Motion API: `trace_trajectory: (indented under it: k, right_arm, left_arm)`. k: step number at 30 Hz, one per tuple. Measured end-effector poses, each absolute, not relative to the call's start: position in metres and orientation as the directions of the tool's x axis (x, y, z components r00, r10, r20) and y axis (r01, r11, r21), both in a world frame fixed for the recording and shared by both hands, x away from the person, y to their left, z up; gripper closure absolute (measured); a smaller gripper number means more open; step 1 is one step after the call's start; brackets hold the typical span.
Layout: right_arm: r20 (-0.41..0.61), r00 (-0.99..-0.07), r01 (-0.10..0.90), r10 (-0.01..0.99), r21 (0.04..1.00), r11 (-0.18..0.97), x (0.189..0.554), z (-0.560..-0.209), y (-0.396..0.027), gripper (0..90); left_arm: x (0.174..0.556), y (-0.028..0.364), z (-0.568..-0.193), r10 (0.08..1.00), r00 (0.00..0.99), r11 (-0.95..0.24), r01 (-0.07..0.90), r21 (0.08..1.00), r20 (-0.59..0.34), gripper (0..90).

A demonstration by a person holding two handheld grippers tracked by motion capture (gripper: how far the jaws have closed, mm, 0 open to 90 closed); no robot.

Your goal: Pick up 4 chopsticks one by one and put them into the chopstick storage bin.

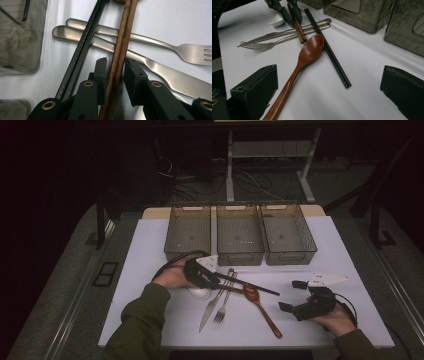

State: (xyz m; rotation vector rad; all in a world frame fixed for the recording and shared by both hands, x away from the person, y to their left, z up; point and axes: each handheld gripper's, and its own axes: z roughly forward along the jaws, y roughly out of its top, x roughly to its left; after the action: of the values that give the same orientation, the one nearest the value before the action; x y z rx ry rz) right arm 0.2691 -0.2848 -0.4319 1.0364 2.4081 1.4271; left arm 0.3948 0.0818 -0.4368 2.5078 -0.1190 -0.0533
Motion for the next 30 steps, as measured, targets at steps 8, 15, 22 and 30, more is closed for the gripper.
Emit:
trace_trajectory:
  k: [8, 15, 22, 30]
  right_arm:
    - [0.202, -0.749, 0.481, 0.631, 0.820, 0.309, 0.269, -0.432, -0.285, 1.0]
    - [0.204, -0.748, 0.482, 0.632, 0.821, 0.305, 0.269, -0.432, -0.285, 1.0]
    - [0.205, -0.748, 0.483, 0.632, 0.821, 0.305, 0.269, -0.432, -0.285, 1.0]
    - [0.205, -0.748, 0.483, 0.632, 0.821, 0.306, 0.269, -0.432, -0.285, 1.0]
  left_arm:
    - [0.394, 0.082, -0.436, -0.098, 0.995, -0.804, -0.076, 0.589, -0.005, 70.8]
    - [0.392, 0.081, -0.433, -0.096, 0.995, -0.800, -0.081, 0.595, 0.006, 67.4]
    - [0.386, 0.080, -0.424, -0.114, 0.993, -0.785, -0.106, 0.610, 0.027, 71.5]
    - [0.383, 0.077, -0.425, -0.134, 0.991, -0.795, -0.123, 0.594, 0.025, 75.6]
